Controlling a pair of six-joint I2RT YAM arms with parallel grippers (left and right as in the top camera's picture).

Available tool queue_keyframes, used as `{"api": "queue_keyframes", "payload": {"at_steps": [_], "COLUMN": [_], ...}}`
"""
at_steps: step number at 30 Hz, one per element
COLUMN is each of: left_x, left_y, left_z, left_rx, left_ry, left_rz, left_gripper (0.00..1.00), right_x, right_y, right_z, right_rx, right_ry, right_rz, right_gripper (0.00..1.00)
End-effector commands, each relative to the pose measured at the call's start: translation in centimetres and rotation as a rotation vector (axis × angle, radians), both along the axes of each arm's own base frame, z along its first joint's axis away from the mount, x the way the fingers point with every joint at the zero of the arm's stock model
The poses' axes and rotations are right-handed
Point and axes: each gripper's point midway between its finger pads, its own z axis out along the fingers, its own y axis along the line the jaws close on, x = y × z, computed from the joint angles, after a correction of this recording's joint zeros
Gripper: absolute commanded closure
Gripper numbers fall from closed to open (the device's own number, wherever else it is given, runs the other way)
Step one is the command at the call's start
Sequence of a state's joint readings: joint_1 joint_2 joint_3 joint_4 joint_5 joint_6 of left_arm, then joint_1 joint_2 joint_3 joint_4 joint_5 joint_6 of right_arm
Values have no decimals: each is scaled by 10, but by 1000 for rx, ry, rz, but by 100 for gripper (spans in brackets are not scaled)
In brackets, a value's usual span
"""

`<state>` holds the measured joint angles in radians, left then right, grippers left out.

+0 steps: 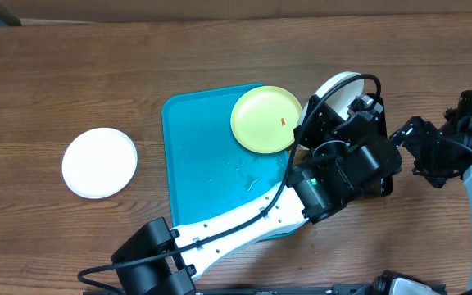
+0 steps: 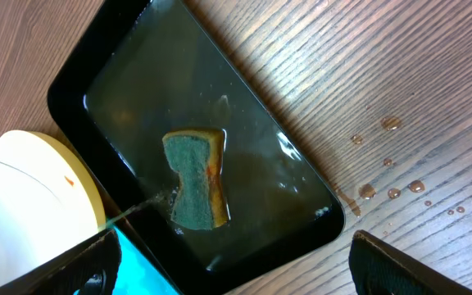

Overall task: Clean dirty plates on tray and stack at the side
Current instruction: 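Tilt the white plate over the black tray with the left gripper to drain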

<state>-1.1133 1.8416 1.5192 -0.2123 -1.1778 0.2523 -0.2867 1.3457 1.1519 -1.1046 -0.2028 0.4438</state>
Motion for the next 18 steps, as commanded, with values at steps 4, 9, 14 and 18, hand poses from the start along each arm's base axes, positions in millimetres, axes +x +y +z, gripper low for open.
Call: {"api": "queue_keyframes", "payload": {"at_steps": [4,9,14,18], "left_x": [-4,-4,-3,-2], "left_y": [-1,-2,-6,-9], "left_z": [16,17,19,27], "left_rx": [-12,-14,-11,53], "left_ry": [-32,-34,-36,-50], "left_rz": [15,12,-3,-27], "left_gripper": [96,96,96,96], "right_x": [-1,-3,-3,-4], "right_y": [-1,-1,-1,0], "right_z": [0,-1,-1,-1], "right_rx": [-8,-7,-6,-6], "right_ry": [-1,6,7,8], "right_rz": [2,2,3,3], "right_gripper": [9,9,9,9]}}
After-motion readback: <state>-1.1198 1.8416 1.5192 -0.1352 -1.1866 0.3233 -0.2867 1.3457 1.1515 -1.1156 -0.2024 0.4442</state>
